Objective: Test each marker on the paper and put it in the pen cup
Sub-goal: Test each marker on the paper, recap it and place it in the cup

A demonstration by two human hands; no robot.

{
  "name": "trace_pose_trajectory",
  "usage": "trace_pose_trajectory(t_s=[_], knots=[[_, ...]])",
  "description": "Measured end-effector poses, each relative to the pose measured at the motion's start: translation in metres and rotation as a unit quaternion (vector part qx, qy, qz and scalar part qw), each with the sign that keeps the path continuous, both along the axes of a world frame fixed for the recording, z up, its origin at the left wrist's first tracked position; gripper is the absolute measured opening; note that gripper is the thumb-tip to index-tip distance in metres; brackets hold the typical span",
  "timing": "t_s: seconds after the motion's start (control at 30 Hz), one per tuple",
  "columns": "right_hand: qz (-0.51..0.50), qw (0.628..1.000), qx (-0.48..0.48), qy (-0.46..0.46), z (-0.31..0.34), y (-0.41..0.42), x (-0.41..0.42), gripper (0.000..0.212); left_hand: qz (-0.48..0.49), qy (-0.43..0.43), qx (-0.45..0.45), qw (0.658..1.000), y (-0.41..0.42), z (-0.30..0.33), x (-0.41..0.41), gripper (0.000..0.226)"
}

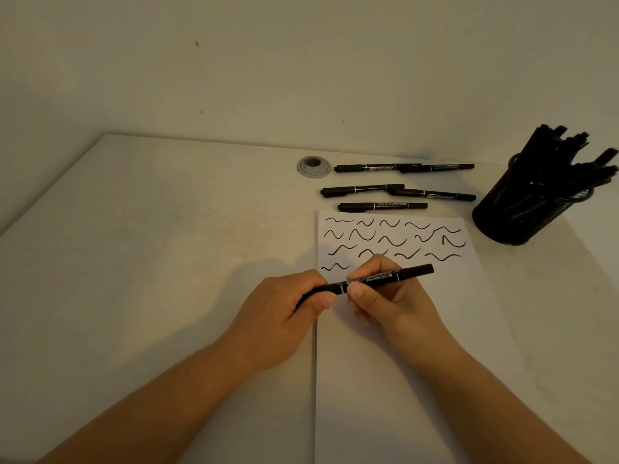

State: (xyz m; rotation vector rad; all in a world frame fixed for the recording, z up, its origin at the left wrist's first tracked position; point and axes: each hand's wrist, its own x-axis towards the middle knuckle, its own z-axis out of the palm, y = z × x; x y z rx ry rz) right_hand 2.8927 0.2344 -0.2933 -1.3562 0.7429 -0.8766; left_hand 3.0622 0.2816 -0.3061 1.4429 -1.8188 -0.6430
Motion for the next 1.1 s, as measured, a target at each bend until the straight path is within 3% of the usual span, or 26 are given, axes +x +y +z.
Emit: trace_pose_trajectory(t_s=[0.1,0.27,0.3,0.37,0.47,0.57,0.67,0.8,0.9,1.1], knots=[[-0.005,1.0,0.017,-0.021,0.001,0.0,0.002,0.012,0.008,0.016,-0.009,1.0,0.002,0.002,0.0,0.014],[-0.093,0.981,0.137,-0.099,0.008,-0.012,-0.009,0.012,0.077,0.065,-0.007,0.995,0.002,0.002,0.008,0.009],[-0.111,0.986,0.108,-0.059,0.011,-0.015,-0.015,0.014,0.089,0.059,-0.01,0.994,0.001,0.003,0.011,0.012],[-0.11,0.987,-0.038,0.106,0.017,-0.02,-0.026,0.017,0.109,0.044,-0.02,0.993,-0.004,0.009,0.016,0.017],[-0.067,0.91,-0.273,0.306,0.027,-0.02,-0.032,0.01,0.099,0.013,-0.033,0.994,-0.012,0.023,0.012,0.018],[-0.043,0.827,-0.415,0.376,0.037,-0.02,-0.031,0.015,0.046,-0.057,-0.052,0.996,-0.022,0.04,-0.005,0.017],[-0.044,0.805,-0.451,0.383,0.049,-0.021,-0.035,0.02,0.014,-0.106,-0.085,0.991,-0.035,0.054,-0.027,0.009],[-0.092,0.799,-0.42,0.421,0.054,-0.032,-0.049,0.022,0.023,-0.076,-0.1,0.992,-0.056,0.064,-0.039,0.022],[-0.155,0.818,-0.365,0.416,0.062,-0.044,-0.068,0.018,0.037,-0.057,-0.075,0.995,-0.082,0.062,-0.039,0.02],[-0.275,0.856,-0.299,0.32,0.091,-0.067,-0.11,0.017,0.053,-0.22,-0.014,0.974,-0.138,0.042,-0.025,0.019]])
